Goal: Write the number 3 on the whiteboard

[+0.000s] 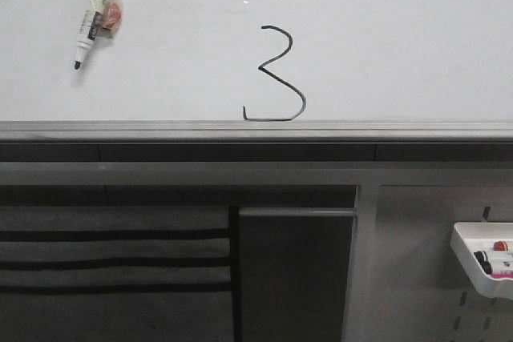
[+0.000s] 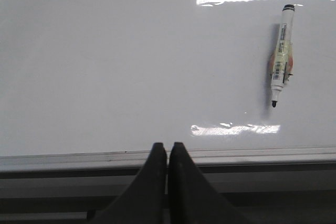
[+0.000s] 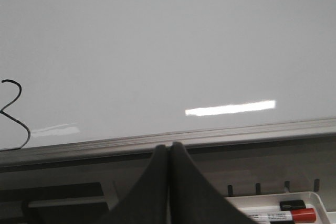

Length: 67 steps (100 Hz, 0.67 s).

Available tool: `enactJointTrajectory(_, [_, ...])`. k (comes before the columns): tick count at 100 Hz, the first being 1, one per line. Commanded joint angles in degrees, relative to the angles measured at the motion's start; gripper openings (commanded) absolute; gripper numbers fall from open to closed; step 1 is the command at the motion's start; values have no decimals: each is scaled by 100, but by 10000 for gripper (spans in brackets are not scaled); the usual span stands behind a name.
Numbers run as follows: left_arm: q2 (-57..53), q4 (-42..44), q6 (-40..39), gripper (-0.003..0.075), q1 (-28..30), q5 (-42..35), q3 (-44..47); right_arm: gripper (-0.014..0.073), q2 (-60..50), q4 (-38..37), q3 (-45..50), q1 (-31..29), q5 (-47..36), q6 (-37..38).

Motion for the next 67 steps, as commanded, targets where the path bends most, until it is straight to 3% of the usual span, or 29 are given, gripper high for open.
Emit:
enactJointTrajectory(1, [-163,-57,-2,-20,-47,-491,44,-62,-84,-1124,143,-43,-508,901])
enactJointTrajectory(7, [-163,-57,-2,-20,-47,-491,44,-62,-84,-2266,143,-43,-516,1941])
enactJointTrajectory(12, [-163,-57,-2,-20,-47,-491,44,-62,-84,-2458,143,-43,-502,2350])
enactJointTrajectory(67, [-163,-57,-2,-20,-47,-491,44,-62,-84,-2441,143,-43,-430,2342])
